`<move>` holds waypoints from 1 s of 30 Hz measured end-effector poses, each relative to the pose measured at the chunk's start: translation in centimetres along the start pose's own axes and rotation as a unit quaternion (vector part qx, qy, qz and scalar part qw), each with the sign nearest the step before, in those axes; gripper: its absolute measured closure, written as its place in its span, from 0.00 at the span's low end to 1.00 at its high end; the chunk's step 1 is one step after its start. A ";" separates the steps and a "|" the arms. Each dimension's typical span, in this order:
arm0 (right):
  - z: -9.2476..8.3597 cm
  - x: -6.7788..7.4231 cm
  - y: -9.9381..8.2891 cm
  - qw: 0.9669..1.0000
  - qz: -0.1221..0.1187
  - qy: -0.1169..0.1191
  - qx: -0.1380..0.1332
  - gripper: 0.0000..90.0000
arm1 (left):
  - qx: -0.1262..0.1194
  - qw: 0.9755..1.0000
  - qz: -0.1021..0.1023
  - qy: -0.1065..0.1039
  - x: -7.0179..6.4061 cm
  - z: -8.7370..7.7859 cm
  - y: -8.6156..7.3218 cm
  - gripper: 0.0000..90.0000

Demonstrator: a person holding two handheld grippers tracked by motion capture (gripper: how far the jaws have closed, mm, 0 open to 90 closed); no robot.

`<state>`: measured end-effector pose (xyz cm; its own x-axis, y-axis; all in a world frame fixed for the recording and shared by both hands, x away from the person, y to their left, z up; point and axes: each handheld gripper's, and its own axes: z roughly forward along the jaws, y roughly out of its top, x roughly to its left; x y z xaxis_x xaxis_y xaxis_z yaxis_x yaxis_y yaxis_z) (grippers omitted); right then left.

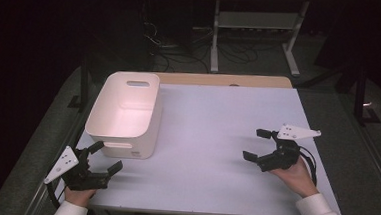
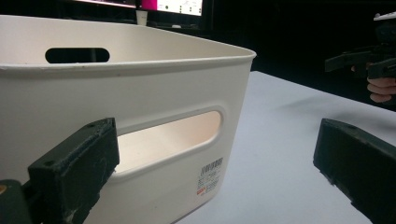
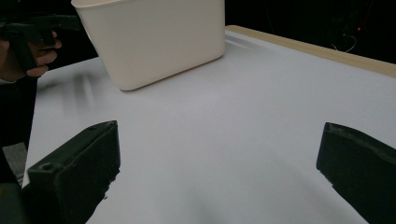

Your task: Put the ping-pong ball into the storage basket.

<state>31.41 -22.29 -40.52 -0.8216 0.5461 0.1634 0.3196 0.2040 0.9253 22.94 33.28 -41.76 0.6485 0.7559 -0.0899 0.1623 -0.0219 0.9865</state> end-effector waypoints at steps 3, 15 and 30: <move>-0.2 0.1 -0.3 1.000 -0.003 -0.004 0.000 0.00 | 0.001 1.000 0.002 0.001 0.0 0.0 0.0 0.00; -1.8 0.2 -2.1 0.999 -0.001 -0.033 -0.013 0.00 | -0.006 1.000 0.003 -0.002 0.0 -0.2 0.1 0.00; -3.4 0.7 -2.6 0.998 -0.005 -0.056 -0.031 0.00 | -0.010 1.000 -0.001 -0.008 -0.2 0.1 0.1 0.00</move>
